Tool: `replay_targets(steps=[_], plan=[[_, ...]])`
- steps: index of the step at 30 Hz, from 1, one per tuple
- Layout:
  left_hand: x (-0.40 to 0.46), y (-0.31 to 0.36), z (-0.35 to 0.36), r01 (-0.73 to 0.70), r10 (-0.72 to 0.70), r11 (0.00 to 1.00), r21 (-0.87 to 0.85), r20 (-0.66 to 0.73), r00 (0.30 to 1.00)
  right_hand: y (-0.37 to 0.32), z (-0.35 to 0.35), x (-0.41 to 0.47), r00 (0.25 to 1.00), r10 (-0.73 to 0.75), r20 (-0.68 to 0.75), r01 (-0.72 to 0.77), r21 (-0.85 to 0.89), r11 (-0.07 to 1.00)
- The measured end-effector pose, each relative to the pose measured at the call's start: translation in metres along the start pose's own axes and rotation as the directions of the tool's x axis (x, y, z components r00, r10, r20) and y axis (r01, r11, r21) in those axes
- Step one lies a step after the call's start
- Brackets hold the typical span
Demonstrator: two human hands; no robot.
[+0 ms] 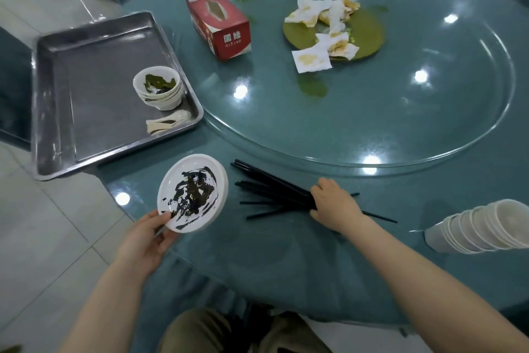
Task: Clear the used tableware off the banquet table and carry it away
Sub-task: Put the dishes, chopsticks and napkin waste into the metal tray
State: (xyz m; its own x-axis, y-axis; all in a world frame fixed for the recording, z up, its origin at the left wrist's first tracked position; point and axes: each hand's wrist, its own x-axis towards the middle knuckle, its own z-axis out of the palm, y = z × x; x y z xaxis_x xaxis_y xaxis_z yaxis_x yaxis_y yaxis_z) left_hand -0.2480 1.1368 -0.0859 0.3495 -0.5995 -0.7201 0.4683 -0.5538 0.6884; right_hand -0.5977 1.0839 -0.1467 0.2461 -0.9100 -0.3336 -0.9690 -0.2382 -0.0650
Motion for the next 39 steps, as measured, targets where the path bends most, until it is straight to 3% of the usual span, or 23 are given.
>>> replay_targets(steps=[5,12,20,27,33,39], plan=[[-0.006,-0.001,-0.004,0.012,-0.012,0.997,-0.073,0.004,1.0,-0.005,-0.002,0.004,0.995,-0.096,0.012,0.096,-0.144,0.985],[-0.013,0.014,-0.009,0.01,-0.009,0.986,-0.165,0.01,1.0,-0.029,-0.021,0.012,0.984,-0.177,-0.008,0.174,-0.159,0.972],[-0.001,0.047,-0.018,-0.079,0.071,0.959,-0.273,-0.04,0.997,-0.06,-0.079,0.044,0.953,-0.215,-0.215,0.155,-0.265,0.952],[0.037,0.091,-0.023,-0.125,0.097,0.941,-0.315,-0.103,0.99,-0.096,-0.113,0.099,0.963,-0.074,-0.259,0.095,0.07,0.993],[0.097,0.153,-0.022,-0.173,0.129,0.931,-0.323,-0.154,0.98,-0.141,-0.158,0.165,0.97,0.007,-0.243,0.072,0.313,0.947],[0.182,0.201,-0.02,-0.131,0.069,0.931,-0.341,-0.187,0.98,-0.187,-0.19,0.242,0.978,0.095,-0.186,0.003,0.468,0.884]])
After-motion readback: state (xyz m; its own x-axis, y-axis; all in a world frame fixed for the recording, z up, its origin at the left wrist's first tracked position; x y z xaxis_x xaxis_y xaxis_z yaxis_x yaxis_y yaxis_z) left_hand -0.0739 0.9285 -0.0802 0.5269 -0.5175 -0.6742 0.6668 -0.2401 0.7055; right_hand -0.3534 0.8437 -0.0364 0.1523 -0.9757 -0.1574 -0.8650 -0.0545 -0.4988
